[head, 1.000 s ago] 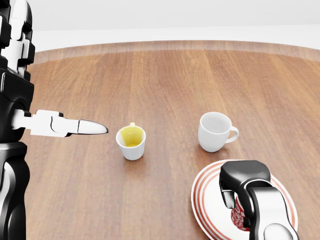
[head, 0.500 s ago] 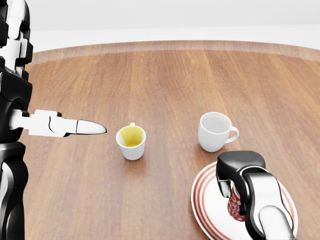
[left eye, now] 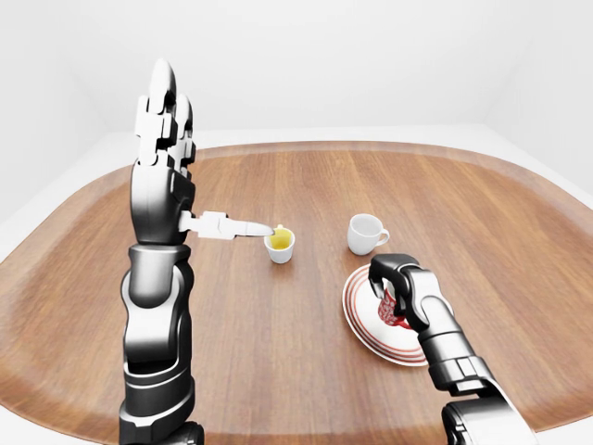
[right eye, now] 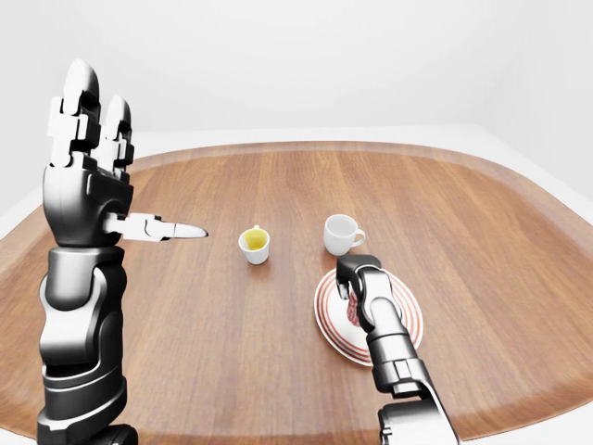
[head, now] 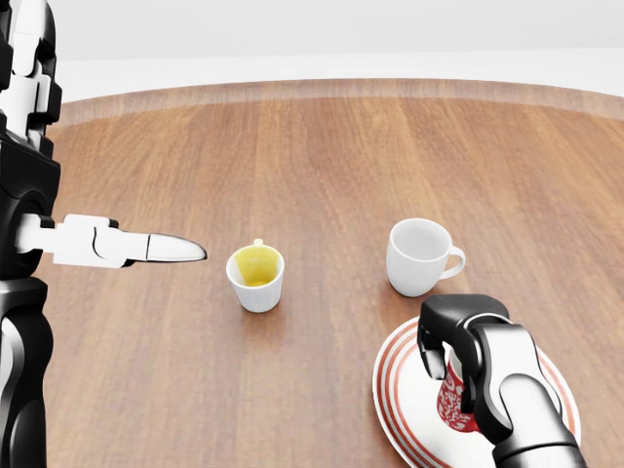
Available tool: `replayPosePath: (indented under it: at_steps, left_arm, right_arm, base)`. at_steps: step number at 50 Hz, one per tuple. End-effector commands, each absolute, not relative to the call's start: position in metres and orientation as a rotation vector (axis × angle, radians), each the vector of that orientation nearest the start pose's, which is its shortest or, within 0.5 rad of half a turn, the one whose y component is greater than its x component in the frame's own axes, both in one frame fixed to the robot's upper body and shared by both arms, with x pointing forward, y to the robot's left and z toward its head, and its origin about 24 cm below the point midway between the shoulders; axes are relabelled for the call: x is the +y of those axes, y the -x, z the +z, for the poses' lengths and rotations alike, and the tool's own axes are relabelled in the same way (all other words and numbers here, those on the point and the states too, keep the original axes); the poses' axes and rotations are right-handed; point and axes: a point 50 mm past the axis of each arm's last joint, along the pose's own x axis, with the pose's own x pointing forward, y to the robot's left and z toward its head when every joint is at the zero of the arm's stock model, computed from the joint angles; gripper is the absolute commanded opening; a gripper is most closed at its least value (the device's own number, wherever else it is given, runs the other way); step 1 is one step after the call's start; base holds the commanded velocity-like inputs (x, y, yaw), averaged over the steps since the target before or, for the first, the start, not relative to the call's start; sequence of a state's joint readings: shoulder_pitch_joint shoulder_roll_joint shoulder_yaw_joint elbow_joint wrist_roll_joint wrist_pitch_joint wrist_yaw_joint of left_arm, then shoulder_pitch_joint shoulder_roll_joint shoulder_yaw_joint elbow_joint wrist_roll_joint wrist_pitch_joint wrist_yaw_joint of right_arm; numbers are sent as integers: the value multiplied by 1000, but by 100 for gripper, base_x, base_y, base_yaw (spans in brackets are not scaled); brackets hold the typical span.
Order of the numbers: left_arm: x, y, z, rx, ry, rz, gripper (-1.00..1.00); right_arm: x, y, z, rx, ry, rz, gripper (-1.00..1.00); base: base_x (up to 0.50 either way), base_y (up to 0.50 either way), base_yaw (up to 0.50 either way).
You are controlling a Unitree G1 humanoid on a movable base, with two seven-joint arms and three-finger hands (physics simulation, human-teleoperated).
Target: Pick up the red mug and put it on the plate
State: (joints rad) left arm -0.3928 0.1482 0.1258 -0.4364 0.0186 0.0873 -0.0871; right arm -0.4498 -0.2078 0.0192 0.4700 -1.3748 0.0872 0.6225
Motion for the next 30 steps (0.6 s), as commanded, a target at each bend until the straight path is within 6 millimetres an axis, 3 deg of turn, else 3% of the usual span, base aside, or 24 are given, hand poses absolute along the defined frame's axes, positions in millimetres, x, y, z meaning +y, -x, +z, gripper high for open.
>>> replayPosePath:
  at_steps: [1,30]
  left_arm:
    - [162,-265,234,-736,-177,-50,100]
    - [163,-268,228,-707,-174,-47,100]
  right_arm:
    - [-183,-331,35,556,1477,478,-100]
    - [-191,-332,27,569,1460,462,-100]
  base:
    - [0,0,0]
    - [0,0,0]
